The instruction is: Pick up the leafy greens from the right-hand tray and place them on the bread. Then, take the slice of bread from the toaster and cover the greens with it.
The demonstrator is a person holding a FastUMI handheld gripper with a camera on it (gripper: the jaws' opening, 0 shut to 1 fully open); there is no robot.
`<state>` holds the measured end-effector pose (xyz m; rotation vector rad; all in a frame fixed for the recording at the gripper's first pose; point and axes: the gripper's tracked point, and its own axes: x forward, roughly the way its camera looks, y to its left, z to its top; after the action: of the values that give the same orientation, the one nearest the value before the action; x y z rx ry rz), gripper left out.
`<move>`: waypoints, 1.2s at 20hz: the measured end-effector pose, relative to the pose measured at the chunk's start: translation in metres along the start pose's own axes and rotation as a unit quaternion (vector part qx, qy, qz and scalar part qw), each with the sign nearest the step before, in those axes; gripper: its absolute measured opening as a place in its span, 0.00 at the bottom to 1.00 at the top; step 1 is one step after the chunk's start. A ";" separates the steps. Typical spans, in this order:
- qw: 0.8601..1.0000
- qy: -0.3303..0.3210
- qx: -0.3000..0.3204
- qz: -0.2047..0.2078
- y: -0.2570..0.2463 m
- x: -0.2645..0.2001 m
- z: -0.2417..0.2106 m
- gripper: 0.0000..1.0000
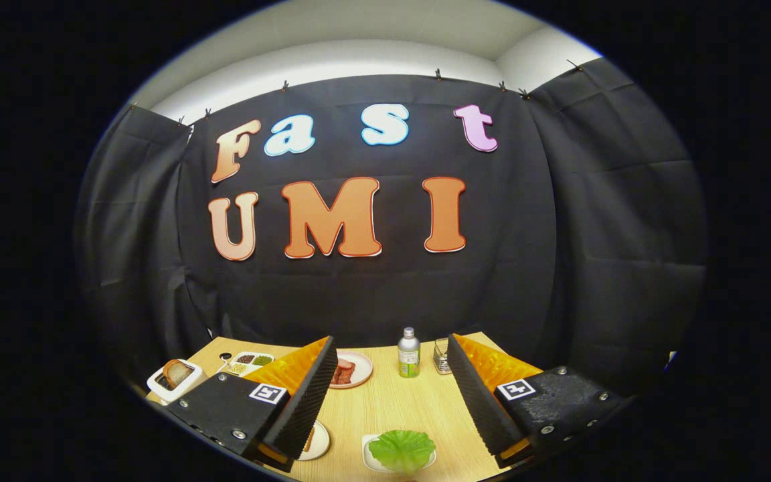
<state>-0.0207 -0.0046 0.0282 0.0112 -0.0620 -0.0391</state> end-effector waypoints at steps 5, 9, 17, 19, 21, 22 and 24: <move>0.999 0.038 -0.025 -0.003 0.001 0.001 -0.021 0.98; 0.995 0.085 -0.045 -0.002 0.002 0.008 -0.044 0.99; 0.976 0.208 -0.067 0.015 0.002 0.027 -0.112 0.99; 0.967 0.244 -0.070 0.015 0.000 0.030 -0.132 0.99; 0.957 0.281 -0.075 0.014 -0.003 0.033 -0.156 1.00; 0.951 0.300 -0.075 0.014 -0.003 0.033 -0.168 0.99; 0.939 0.337 -0.071 0.019 -0.002 0.033 -0.191 1.00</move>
<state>0.0241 -0.0057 -0.1599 -0.1209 0.6286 -0.0002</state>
